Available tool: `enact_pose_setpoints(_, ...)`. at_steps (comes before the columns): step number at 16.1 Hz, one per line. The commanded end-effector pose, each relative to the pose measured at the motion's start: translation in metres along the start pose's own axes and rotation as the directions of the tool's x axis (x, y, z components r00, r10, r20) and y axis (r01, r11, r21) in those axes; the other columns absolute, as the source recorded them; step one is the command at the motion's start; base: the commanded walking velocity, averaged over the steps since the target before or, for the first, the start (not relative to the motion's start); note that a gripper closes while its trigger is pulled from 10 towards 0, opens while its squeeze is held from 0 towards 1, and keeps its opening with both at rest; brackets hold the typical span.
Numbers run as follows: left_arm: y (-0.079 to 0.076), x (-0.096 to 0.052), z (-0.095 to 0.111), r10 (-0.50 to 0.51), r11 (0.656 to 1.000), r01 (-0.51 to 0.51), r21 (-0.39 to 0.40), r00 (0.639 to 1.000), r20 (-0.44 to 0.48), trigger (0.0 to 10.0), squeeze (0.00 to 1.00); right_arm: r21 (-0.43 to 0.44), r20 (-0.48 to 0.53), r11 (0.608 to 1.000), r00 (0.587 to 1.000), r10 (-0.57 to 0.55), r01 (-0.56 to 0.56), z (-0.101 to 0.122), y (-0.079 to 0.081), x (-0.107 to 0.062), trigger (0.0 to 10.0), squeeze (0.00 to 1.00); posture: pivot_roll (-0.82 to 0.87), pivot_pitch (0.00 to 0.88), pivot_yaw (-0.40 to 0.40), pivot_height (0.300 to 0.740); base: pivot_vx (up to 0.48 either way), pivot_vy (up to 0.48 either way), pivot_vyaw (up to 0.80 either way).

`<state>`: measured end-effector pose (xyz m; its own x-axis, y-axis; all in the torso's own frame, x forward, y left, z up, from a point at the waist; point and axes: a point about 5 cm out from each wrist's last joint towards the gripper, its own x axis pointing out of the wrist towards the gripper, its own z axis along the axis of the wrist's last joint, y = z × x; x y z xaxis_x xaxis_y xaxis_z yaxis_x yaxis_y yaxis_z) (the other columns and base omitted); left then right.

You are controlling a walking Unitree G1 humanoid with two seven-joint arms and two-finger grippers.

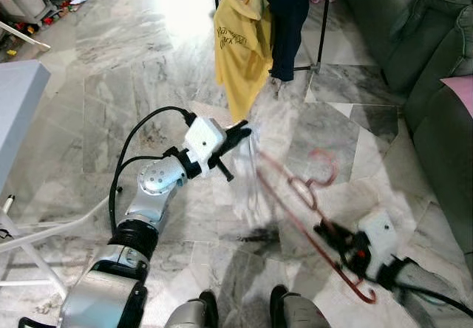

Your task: Hang hanger

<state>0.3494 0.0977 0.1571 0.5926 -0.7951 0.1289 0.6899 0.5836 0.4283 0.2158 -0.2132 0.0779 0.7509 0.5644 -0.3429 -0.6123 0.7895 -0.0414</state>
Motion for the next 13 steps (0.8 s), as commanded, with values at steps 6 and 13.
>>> enact_pose_setpoints(6,0.011,-0.014,-0.014,0.004,0.990,0.014,0.138,0.991,-0.130,10.0,0.00,-0.089,-0.117,0.980,0.979,0.168,-0.178,0.006,0.008,-0.019,10.0,0.00,-0.19,0.248,0.105,0.740,0.000,0.000,0.00)
enact_pose_setpoints(13,0.032,-0.016,-0.009,0.056,0.978,-0.022,0.206,0.986,-0.159,10.0,0.00,-0.106,-0.211,0.961,0.950,0.228,-0.255,0.000,0.011,-0.023,10.0,0.00,-0.19,0.254,0.110,0.740,0.000,0.000,0.00)
